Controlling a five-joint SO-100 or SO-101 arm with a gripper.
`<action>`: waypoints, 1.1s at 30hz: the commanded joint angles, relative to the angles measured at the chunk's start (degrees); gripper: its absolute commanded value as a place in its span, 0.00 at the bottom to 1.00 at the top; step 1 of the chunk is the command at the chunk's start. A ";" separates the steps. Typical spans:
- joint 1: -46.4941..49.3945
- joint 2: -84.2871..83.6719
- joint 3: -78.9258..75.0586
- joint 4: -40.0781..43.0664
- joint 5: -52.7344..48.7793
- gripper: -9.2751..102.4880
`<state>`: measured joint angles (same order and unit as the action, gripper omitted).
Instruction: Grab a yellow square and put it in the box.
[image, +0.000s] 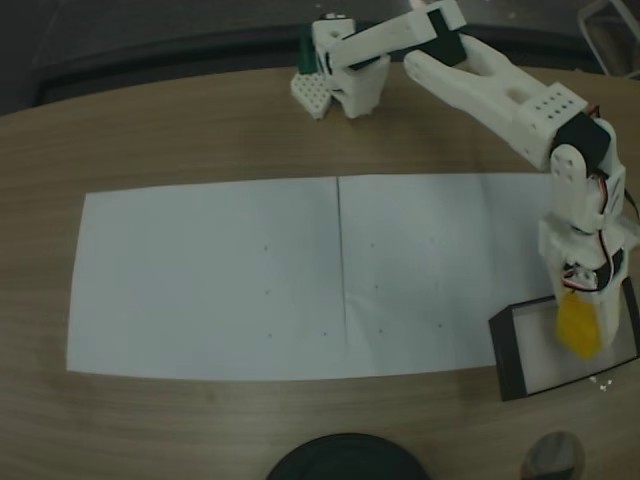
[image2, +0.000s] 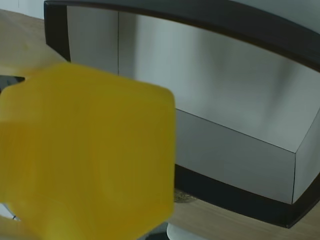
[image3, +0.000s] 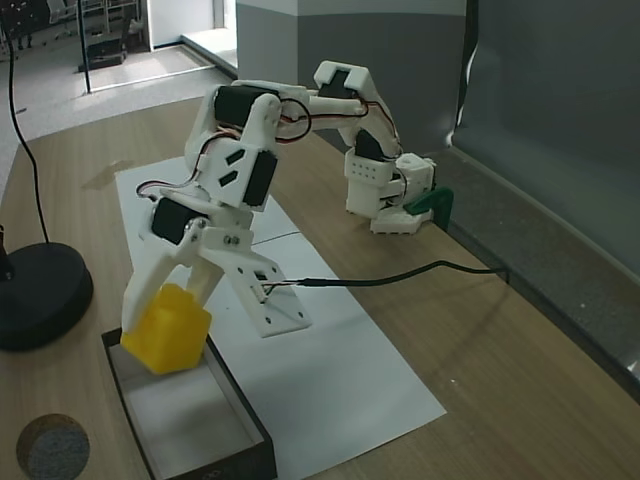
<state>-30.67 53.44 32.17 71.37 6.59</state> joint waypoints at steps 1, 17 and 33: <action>0.70 2.64 -6.42 3.96 2.99 0.41; 13.18 15.91 -36.21 28.92 3.52 0.08; 25.84 90.26 29.44 23.38 -1.23 0.08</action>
<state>-5.80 132.54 52.73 98.44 4.75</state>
